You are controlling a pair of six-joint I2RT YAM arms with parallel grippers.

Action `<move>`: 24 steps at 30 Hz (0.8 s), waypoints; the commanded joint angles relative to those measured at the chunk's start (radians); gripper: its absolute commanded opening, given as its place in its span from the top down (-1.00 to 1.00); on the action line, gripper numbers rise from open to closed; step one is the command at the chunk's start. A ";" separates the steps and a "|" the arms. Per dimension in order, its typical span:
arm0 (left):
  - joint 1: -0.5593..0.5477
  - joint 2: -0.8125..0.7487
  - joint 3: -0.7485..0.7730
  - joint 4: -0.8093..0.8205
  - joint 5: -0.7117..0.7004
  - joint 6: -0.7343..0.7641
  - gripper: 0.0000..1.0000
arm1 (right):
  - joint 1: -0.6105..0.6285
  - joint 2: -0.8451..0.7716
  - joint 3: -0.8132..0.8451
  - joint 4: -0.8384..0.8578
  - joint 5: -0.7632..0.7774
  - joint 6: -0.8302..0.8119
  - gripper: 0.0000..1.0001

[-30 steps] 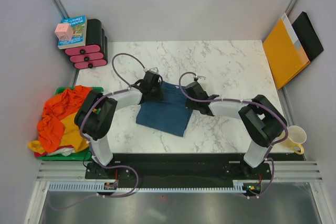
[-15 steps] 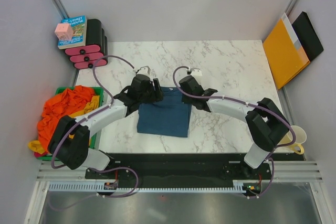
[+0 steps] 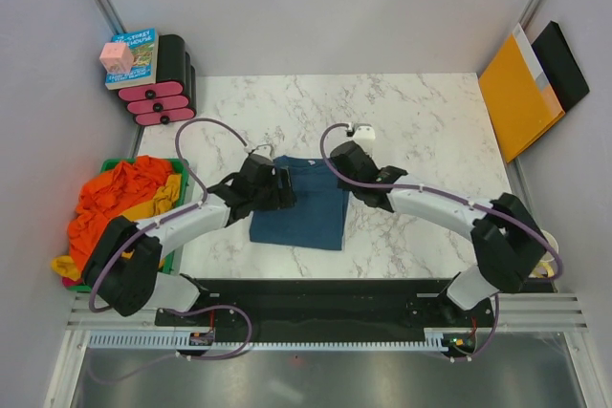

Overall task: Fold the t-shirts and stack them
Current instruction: Smooth out wrinkles on the folded tshirt

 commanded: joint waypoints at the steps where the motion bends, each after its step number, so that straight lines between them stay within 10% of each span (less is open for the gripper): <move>1: -0.005 -0.056 -0.012 0.009 0.002 -0.006 -0.61 | -0.002 -0.147 -0.050 -0.019 0.087 -0.061 0.27; 14: 0.001 0.330 0.254 0.035 -0.048 0.063 -0.27 | -0.001 -0.310 -0.130 -0.094 0.053 -0.030 0.37; 24: -0.005 0.371 0.295 0.046 -0.005 0.016 -0.43 | -0.001 -0.396 -0.204 -0.140 0.093 -0.010 0.33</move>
